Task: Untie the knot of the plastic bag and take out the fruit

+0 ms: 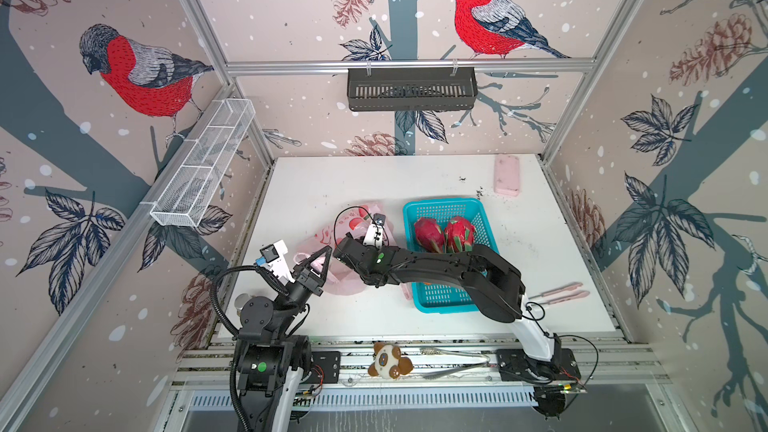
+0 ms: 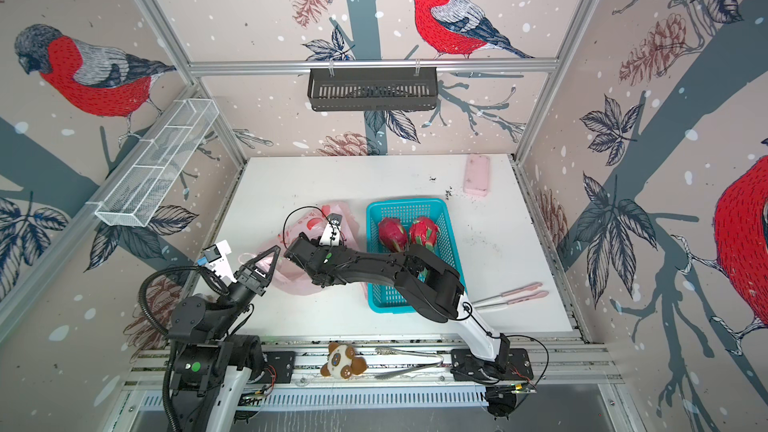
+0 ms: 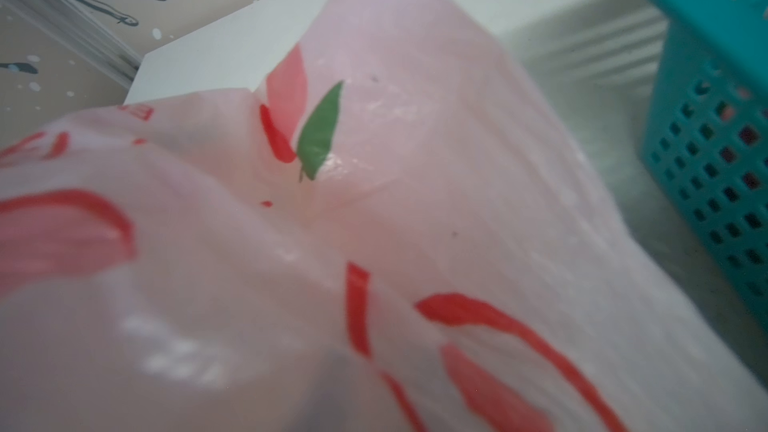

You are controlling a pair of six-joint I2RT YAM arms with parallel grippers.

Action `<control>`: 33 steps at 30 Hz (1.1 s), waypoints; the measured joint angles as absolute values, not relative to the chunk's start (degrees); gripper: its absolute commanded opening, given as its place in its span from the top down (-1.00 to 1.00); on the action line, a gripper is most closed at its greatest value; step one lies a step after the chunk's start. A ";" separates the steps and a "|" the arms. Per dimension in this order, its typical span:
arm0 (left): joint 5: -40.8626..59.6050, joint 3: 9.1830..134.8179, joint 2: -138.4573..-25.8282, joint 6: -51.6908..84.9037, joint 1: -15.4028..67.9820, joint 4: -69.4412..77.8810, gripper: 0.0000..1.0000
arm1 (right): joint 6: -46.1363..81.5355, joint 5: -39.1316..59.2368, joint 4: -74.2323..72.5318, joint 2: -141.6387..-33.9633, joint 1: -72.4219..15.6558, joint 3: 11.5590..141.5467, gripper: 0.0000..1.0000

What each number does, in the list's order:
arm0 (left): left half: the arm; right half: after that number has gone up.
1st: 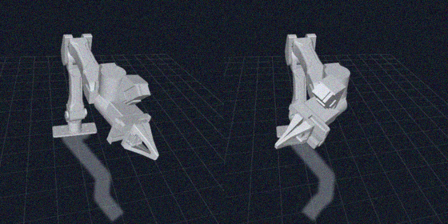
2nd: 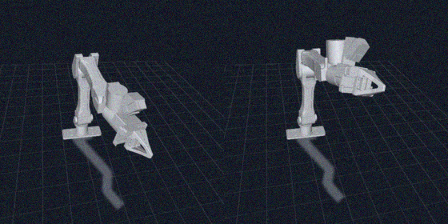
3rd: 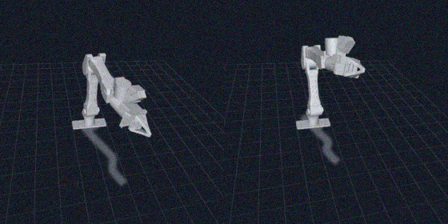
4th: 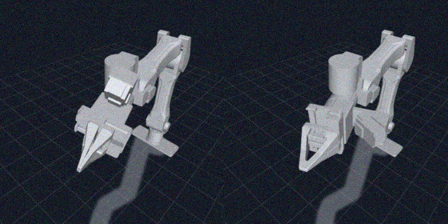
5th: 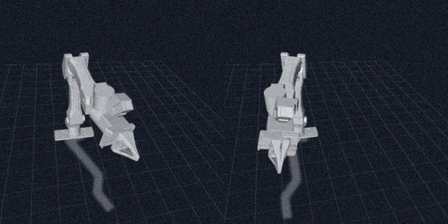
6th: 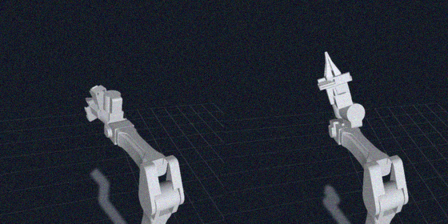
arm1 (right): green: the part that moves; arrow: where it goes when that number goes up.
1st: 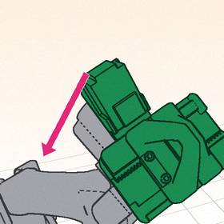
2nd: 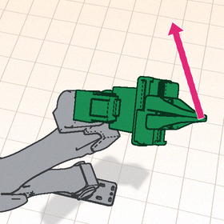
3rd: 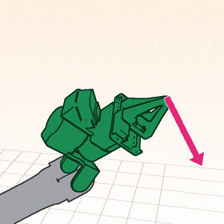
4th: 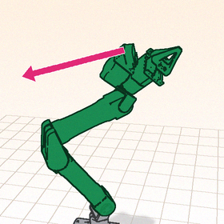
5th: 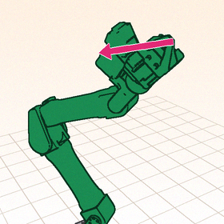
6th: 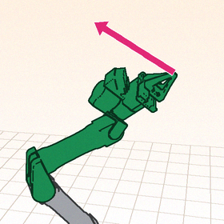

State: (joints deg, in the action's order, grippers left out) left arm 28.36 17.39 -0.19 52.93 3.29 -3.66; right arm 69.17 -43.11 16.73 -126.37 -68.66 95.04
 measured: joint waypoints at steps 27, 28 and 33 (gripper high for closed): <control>29.93 17.06 -0.19 51.00 4.99 -9.65 1.00 | 61.25 -26.06 -2.70 -122.74 -66.15 86.80 0.35; 29.98 17.06 -0.19 51.03 4.99 -9.63 1.00 | 61.17 -25.47 -4.16 -123.48 -65.95 87.20 0.38; 30.30 17.19 -0.19 51.07 5.04 -9.74 1.00 | 61.34 -26.81 -6.63 -127.00 -65.32 89.14 0.47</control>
State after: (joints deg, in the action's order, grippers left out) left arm 30.30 17.19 -0.19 51.07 5.04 -9.74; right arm 61.34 -26.81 -6.63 -127.00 -65.32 89.14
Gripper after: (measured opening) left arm 0.059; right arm 0.270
